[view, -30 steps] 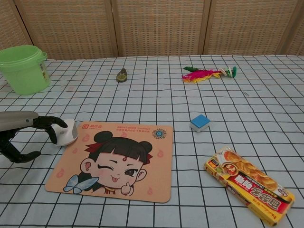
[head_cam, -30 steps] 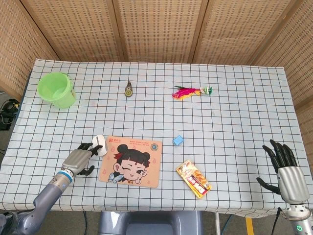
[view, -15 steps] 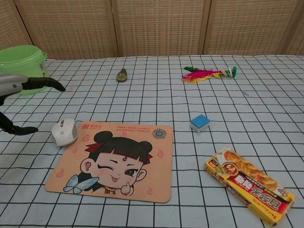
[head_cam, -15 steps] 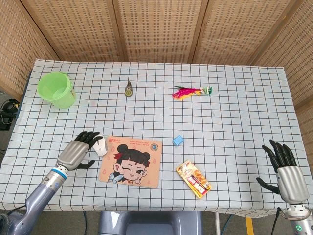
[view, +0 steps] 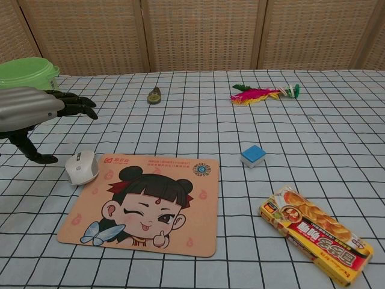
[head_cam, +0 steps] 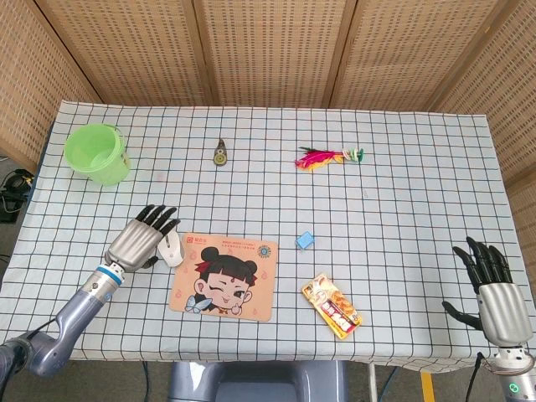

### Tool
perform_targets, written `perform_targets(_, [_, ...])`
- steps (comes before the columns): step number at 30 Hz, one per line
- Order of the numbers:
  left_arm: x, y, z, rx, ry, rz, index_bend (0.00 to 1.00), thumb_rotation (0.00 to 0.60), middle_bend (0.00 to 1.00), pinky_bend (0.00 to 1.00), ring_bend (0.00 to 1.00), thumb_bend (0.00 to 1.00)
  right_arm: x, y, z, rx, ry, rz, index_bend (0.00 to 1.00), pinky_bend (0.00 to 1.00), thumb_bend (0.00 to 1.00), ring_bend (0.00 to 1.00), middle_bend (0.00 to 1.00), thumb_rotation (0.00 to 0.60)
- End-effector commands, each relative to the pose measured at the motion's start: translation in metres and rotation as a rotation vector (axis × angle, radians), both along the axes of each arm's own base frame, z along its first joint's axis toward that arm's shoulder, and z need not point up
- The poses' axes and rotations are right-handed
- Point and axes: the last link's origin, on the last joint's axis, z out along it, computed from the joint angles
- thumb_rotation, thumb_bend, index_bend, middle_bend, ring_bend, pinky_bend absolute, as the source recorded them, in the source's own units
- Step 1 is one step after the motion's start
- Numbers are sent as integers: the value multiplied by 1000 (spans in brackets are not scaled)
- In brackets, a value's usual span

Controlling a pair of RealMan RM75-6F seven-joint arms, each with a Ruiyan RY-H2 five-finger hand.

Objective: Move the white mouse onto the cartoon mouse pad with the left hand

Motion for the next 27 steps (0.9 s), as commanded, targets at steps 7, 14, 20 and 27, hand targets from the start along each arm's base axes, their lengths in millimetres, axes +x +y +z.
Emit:
perform_targets(7, [3, 19, -15, -125, 65, -51, 160, 600, 0, 77, 0, 244, -8, -6, 1, -12, 6, -32, 142, 0, 75, 0, 0, 600])
perform_targets(14, [0, 23, -14, -161, 95, -102, 194, 600, 0, 77, 0, 244, -12, -8, 1, -14, 9, -49, 141, 0, 75, 0, 0, 600])
perform_targets(20, [-13, 25, -13, -171, 108, -91, 195, 600, 0, 77, 0, 244, -12, -10, -1, -10, 17, -54, 142, 0, 75, 0, 0, 600])
perform_targets(27, [-20, 26, -16, -176, 100, -80, 194, 600, 0, 77, 0, 245, -14, -11, -3, -8, 22, -62, 142, 0, 75, 0, 0, 600])
